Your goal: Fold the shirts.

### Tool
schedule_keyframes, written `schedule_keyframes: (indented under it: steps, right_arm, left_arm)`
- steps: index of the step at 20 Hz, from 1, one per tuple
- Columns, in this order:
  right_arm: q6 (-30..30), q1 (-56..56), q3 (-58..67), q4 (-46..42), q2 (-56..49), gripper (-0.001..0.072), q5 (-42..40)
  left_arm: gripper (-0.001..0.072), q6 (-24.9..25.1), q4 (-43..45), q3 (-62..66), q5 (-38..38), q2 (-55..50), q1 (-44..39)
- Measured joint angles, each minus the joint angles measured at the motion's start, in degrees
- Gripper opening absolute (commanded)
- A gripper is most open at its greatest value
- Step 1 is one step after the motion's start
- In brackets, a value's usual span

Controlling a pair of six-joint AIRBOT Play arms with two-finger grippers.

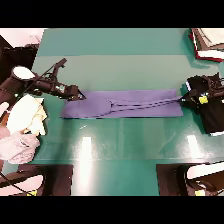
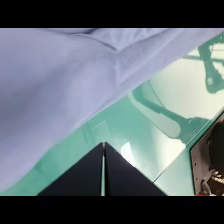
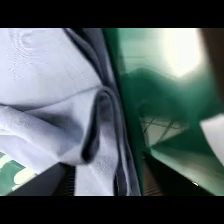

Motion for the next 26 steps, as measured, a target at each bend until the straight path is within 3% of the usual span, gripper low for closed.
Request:
schedule_keyframes:
  steps: [2,3,5,7,8,13,19,26]
  right_arm:
    - [-0.4,1.6,0.0,0.5,-0.2,0.0414,-1.0]
    - [-0.6,2.5,0.0,0.4,-0.3,0.0319,-1.8]
    - [-1.0,4.3,0.0,0.1,-0.4,0.0262,-3.1]
    - [-1.9,6.4,0.0,-0.2,-0.5,0.0059,-4.1]
    - [-2.5,7.3,0.0,-0.5,-0.5,0.0018,-4.5]
    - [-5.2,10.5,0.0,-0.2,0.6,0.0013,-2.9]
    - [-5.9,14.4,1.5,3.4,9.6,0.0012,0.1]
    - [2.2,25.7,16.5,9.2,15.1,0.0013,3.3]
  left_arm:
    - [0.0025,0.0,0.0,0.0,0.9,0.0,-2.1]
    - [0.0025,0.0,0.0,0.0,1.2,0.0,-3.0]
    - [0.0025,-0.1,0.0,0.0,1.9,0.0,-4.6]
    - [0.0025,-0.3,0.1,0.0,2.9,-0.1,-6.2]
    - [0.0025,-0.3,0.1,0.0,3.3,-0.1,-7.1]
    - [0.0024,-3.0,1.8,0.0,7.6,-0.3,-11.4]
    - [0.0024,-4.7,2.6,1.6,13.3,-6.2,-15.6]
    - [0.0024,-5.0,1.3,12.2,13.9,-20.0,-18.5]
